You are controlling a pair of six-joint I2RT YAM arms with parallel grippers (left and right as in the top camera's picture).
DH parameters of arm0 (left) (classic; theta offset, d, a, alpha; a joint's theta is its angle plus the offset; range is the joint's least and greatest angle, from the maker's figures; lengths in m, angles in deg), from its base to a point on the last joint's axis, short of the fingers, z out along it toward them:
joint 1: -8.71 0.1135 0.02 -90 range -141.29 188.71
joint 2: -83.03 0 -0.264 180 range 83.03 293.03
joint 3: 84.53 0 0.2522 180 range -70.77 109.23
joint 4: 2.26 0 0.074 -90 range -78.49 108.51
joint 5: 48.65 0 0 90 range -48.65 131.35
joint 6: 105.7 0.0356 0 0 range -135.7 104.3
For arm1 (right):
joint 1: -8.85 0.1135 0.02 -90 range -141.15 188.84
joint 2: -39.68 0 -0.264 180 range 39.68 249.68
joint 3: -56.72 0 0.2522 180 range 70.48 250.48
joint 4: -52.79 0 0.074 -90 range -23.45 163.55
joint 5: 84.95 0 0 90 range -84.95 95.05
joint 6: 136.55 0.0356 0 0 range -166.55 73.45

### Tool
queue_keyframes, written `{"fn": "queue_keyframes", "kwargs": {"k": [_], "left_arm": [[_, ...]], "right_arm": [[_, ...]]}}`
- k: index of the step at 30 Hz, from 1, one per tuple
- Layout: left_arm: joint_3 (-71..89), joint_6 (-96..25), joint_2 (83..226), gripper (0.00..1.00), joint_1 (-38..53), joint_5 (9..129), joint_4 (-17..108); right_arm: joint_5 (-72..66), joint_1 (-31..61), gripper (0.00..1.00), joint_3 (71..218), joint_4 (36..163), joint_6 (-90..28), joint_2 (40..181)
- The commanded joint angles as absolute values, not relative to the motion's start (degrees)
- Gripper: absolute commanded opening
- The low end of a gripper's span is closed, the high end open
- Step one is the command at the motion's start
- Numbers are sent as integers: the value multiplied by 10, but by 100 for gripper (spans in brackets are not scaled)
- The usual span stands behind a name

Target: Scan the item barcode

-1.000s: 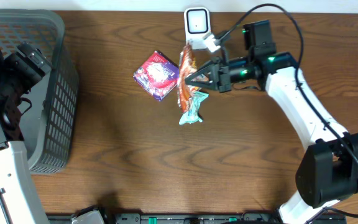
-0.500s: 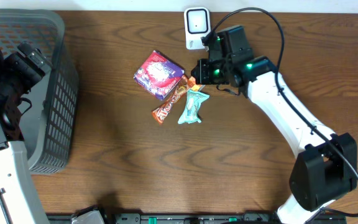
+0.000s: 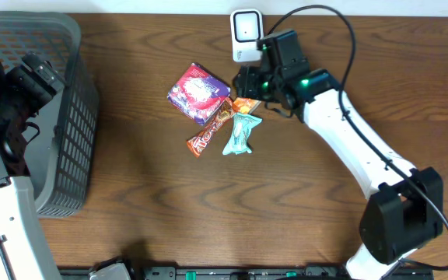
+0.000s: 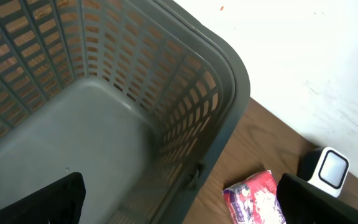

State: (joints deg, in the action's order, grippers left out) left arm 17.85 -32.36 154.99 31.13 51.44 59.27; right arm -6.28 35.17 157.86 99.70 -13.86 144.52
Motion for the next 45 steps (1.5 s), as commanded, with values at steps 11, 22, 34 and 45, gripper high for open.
{"fn": "queue_keyframes", "kwargs": {"k": [11, 22, 34, 45], "left_arm": [[182, -325, 1553, 98, 313, 507, 593], [182, -325, 1553, 98, 313, 507, 593], [182, -325, 1553, 98, 313, 507, 593], [182, -325, 1553, 97, 313, 507, 593]], "right_arm": [[-57, 452, 55, 1586, 928, -29, 1610], [-73, 461, 51, 1586, 941, 62, 1627], [-158, 460, 45, 1603, 926, 28, 1627], [-60, 480, 49, 1608, 995, 53, 1629]]}}
